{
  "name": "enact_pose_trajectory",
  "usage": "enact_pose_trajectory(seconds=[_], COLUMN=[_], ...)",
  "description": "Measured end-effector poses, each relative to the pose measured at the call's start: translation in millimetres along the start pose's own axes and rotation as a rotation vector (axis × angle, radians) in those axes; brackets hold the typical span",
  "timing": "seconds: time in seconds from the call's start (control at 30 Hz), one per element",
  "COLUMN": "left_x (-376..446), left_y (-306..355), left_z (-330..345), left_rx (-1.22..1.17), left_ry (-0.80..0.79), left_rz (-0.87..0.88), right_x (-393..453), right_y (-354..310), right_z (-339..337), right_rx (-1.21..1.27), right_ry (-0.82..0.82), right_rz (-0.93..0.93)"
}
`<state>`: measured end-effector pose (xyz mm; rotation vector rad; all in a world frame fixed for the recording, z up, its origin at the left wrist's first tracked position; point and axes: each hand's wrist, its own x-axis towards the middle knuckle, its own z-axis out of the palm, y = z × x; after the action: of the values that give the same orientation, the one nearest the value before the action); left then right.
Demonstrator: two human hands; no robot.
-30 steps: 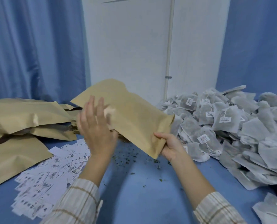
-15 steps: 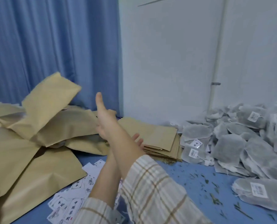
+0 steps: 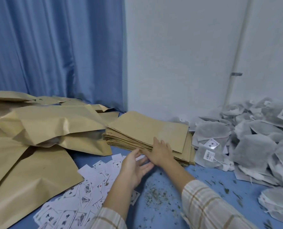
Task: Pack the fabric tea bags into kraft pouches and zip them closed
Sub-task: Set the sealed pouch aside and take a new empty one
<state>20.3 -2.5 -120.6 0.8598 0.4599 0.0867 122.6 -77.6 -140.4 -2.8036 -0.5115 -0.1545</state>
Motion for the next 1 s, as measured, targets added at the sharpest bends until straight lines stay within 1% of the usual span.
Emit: enact_pose_trajectory(seconds=[0.03, 0.07, 0.13, 0.23, 0.3, 0.37, 0.43, 0.5, 0.57, 0.63, 0.7, 0.77, 0.8, 0.87, 0.93, 0.97, 1.0], left_x=[1.4, 3.1, 4.3, -1.0, -8.4, -18.1, -29.9, -46.0, -61.8, -75.6, -88.5, -105.4, -112.1, -122.6, -133.1, -136.4, -139.7], left_y=[-1.9, -4.6, -11.5, -19.7, -21.9, -22.1, -21.8, -21.5, -22.6, -22.5, -21.8, -19.4, -18.7, -17.7, -17.2, -19.5, -22.8], left_z=[-0.7, -0.9, 0.2, 4.5, 7.4, 12.3, 21.3, 31.9, 41.2, 47.5, 51.2, 55.3, 56.3, 57.3, 56.8, 55.4, 53.7], left_rx=[0.0, -0.004, -0.044, -0.103, -0.139, -0.186, -0.225, -0.173, -0.025, 0.242, 0.479, 0.684, 0.794, 1.05, 1.285, 1.361, 1.421], left_ry=[0.009, 0.024, 0.041, -0.011, -0.076, -0.124, -0.119, -0.065, 0.013, 0.108, 0.162, 0.155, 0.124, 0.049, 0.05, 0.053, 0.059], left_rz=[-0.009, -0.01, -0.009, 0.002, 0.006, 0.067, 0.169, 0.276, 0.381, 0.548, 0.783, 0.983, 1.09, 1.299, 1.445, 1.505, 1.562], right_x=[-6.1, -13.8, -37.9, -66.0, -85.0, -103.1, -121.0, -136.7, -152.6, -167.4, -180.5, -192.2, -197.9, -207.6, -212.7, -215.9, -219.2], right_y=[7.9, 15.0, 26.1, 45.4, 56.3, 65.4, 70.8, 74.2, 71.0, 65.0, 57.7, 49.0, 44.6, 37.9, 42.3, 48.0, 55.6], right_z=[0.4, -1.3, -12.5, -19.9, -23.4, -30.2, -39.0, -48.6, -61.7, -76.8, -95.5, -117.5, -128.8, -150.6, -168.2, -175.1, -178.8], right_rx=[-0.051, -0.104, -0.172, -0.05, 0.036, 0.077, 0.075, 0.093, 0.173, 0.301, 0.394, 0.518, 0.641, 1.073, 1.52, 1.685, 1.794], right_ry=[0.031, 0.109, 0.383, 0.756, 0.881, 0.937, 0.914, 0.817, 0.625, 0.458, 0.471, 0.519, 0.503, 0.407, 0.313, 0.286, 0.277], right_rz=[-0.025, -0.07, -0.175, -0.358, -0.48, -0.573, -0.616, -0.589, -0.483, -0.39, -0.385, -0.364, -0.331, -0.199, -0.063, -0.01, 0.05])
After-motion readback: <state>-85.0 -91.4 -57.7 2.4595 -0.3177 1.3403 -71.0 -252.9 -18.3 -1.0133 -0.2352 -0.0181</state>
